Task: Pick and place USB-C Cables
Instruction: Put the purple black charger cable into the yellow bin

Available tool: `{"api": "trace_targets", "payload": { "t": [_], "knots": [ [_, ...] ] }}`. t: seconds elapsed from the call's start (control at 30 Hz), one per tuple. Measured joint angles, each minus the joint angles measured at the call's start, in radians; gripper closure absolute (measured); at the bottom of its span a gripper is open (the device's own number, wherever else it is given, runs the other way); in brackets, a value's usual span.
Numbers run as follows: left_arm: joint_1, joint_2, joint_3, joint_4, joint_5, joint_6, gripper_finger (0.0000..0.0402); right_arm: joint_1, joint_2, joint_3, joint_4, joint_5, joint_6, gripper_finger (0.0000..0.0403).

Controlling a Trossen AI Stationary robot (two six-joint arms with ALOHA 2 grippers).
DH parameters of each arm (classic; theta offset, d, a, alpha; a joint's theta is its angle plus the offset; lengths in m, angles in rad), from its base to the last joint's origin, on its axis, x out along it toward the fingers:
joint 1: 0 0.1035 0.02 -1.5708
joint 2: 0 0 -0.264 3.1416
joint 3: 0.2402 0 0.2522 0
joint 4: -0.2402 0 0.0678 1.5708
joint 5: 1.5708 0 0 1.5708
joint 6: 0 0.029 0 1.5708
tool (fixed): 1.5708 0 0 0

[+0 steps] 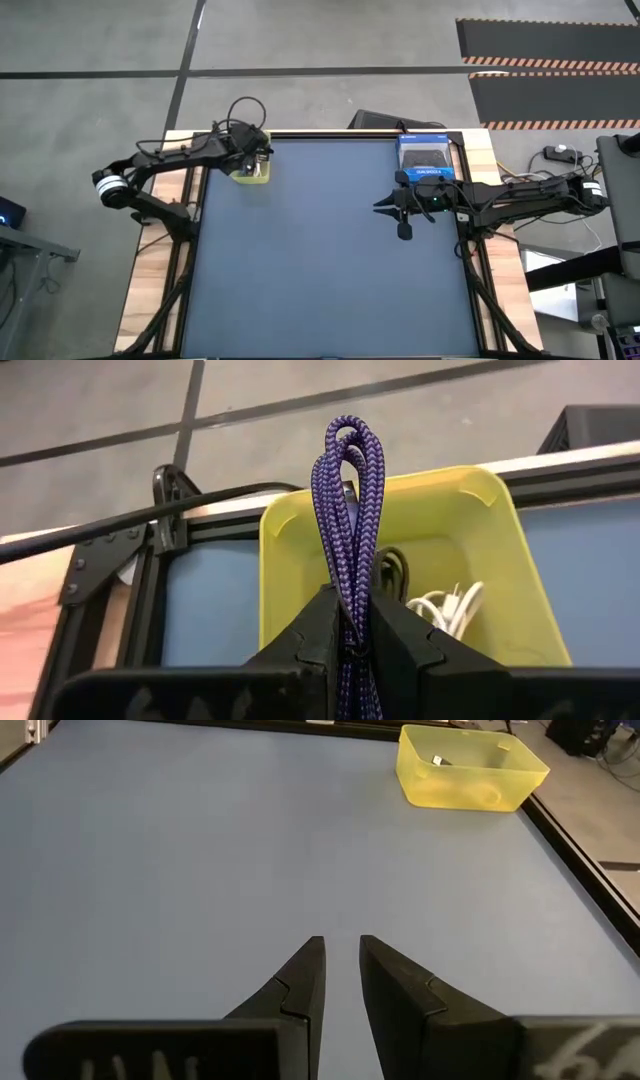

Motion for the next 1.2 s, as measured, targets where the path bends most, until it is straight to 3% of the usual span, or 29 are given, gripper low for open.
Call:
{"api": "trace_targets", "payload": {
  "t": [0.43, 0.8, 1.2],
  "knots": [
    [0.000, 0.000, -0.046, 0.086, 0.006, 0.061, 0.0375, 0.000, 0.000, 0.000, 0.001, 0.000, -0.006, 0.0346],
    [0.039, 0.000, -0.046, 0.108, 0.198, 0.281, 0.0375, 0.000, 0.000, 0.000, 0.001, 0.000, -0.012, 0.0346],
    [0.084, 0.000, -0.046, 0.132, 0.254, 0.448, 0.0375, 0.000, 0.000, 0.000, 0.001, 0.000, -0.014, 0.0346]
  ]
}}
